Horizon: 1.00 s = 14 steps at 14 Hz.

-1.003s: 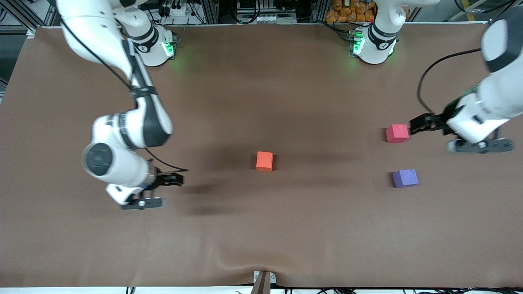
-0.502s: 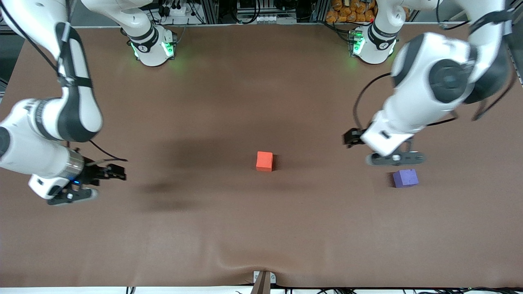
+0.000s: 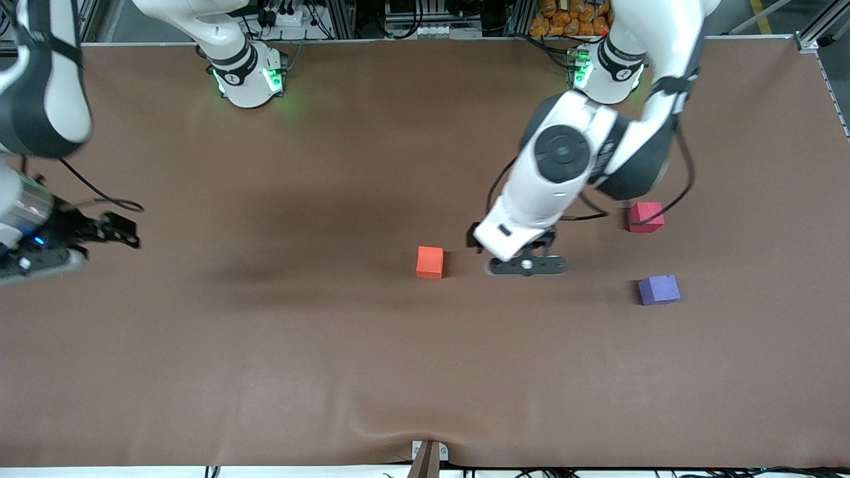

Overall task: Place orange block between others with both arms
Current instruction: 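Withdraw the right gripper while the left gripper reaches the orange cube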

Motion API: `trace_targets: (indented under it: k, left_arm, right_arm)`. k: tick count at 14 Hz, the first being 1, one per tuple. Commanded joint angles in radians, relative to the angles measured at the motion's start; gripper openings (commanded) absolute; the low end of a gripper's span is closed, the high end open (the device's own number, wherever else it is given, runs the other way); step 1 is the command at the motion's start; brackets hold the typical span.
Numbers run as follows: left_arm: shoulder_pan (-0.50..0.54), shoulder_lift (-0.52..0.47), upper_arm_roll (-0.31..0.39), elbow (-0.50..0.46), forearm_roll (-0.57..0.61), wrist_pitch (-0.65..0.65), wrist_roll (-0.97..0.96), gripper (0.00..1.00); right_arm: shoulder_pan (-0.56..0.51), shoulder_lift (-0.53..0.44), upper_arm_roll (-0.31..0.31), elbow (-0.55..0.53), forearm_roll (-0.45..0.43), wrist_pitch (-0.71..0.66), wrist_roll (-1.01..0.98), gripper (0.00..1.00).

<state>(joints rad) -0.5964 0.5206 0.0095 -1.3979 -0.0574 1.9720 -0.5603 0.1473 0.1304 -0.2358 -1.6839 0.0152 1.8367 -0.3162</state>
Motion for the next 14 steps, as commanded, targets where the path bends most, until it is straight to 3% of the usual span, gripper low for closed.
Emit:
trace_targets:
  k: [1,5,8,11,14]
  left_arm:
    - [-0.055,0.093,0.001,0.043,-0.010,0.074,-0.015,1.00]
    - [-0.082,0.163,-0.002,0.048,-0.012,0.172,-0.064,1.00]
    - [-0.112,0.237,0.000,0.091,-0.010,0.215,-0.116,1.00]
    - [-0.138,0.282,0.001,0.092,-0.010,0.275,-0.187,1.00]
    - [-0.155,0.312,0.001,0.091,-0.010,0.298,-0.199,1.00]
  right_arm:
    - [-0.009,-0.083,0.013,-0.013,-0.055,-0.063,-0.004,1.00]
    - [-0.032,-0.127,0.023,0.026,-0.057,-0.160,0.014,1.00]
    - [-0.139,-0.129,0.114,0.059,-0.055,-0.211,0.014,1.00]
    - [-0.150,-0.158,0.131,0.064,-0.057,-0.244,0.052,1.00]
    - [-0.201,-0.199,0.194,0.064,-0.057,-0.303,0.106,1.00]
